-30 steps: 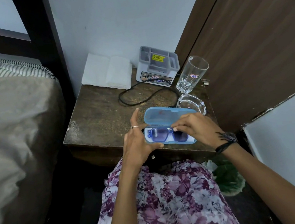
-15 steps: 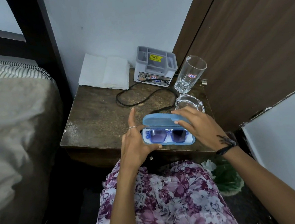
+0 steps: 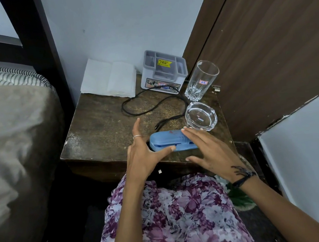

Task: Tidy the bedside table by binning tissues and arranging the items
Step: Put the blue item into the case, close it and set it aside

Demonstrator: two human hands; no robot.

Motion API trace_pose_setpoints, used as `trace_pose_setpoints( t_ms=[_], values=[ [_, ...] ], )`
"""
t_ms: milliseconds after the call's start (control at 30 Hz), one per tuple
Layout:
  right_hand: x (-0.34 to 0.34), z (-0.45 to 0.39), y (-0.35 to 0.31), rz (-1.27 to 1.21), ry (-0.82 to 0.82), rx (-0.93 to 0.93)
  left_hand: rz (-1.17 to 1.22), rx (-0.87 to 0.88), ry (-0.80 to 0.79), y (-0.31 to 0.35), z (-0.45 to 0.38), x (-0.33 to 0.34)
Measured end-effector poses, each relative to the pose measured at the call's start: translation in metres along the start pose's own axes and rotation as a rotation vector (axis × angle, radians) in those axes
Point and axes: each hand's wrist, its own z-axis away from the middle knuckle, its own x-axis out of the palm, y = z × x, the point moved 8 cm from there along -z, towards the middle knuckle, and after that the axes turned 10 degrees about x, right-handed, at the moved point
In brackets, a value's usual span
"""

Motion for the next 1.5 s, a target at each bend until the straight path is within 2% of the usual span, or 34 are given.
trace_pose_setpoints(
  t_ms=[67,167,233,567,667,733,800,867,933,1000,1100,1200,1367,1500],
  values=[
    [0.000,-0.003,-0.002,0.026,0.067,0.009,-0.021,0.013,-0.033,0.001,-0.002,0.002],
    [-0.005,-0.005,-0.006,0.038,0.160,0.005,-0.136,0.193,-0.089,0.016,0.001,0.005],
    [-0.003,-0.005,-0.008,0.033,0.170,-0.015,-0.125,0.289,-0.110,0.021,0.004,0.006],
    [-0.003,-0.001,-0.005,-0.105,0.214,0.006,-0.207,0.415,0.014,0.034,0.009,-0.007],
    [-0.011,-0.012,-0.009,-0.179,0.249,0.102,-0.219,0.438,0.099,0.042,0.012,-0.015],
    [-0.017,-0.023,-0.011,-0.247,0.263,0.241,-0.262,0.447,0.212,0.046,0.015,-0.026],
    [-0.021,-0.035,-0.011,-0.469,0.269,0.423,-0.306,0.423,0.353,0.048,0.019,-0.040],
    [-0.010,-0.044,-0.018,-0.947,0.201,0.595,-0.359,0.414,0.478,0.049,0.025,-0.052],
    [0.010,-0.056,-0.042,-1.454,0.045,0.707,-0.430,0.427,0.553,0.050,0.029,-0.058],
    [0.021,-0.070,-0.069,-1.694,-0.067,0.715,-0.471,0.412,0.596,0.050,0.032,-0.061],
    [0.029,-0.093,-0.099,-1.820,-0.142,0.710,-0.484,0.388,0.644,0.043,0.033,-0.070],
    [0.037,-0.111,-0.122,-1.866,-0.248,0.717,-0.399,0.334,0.683,0.029,0.030,-0.086],
    [0.046,-0.133,-0.145,-1.774,-0.287,0.624,-0.208,0.105,0.806,-0.002,0.028,-0.112],
    [0.051,-0.142,-0.150,-1.709,-0.286,0.549,-0.162,0.064,0.828,-0.005,0.026,-0.118]
  ],
)
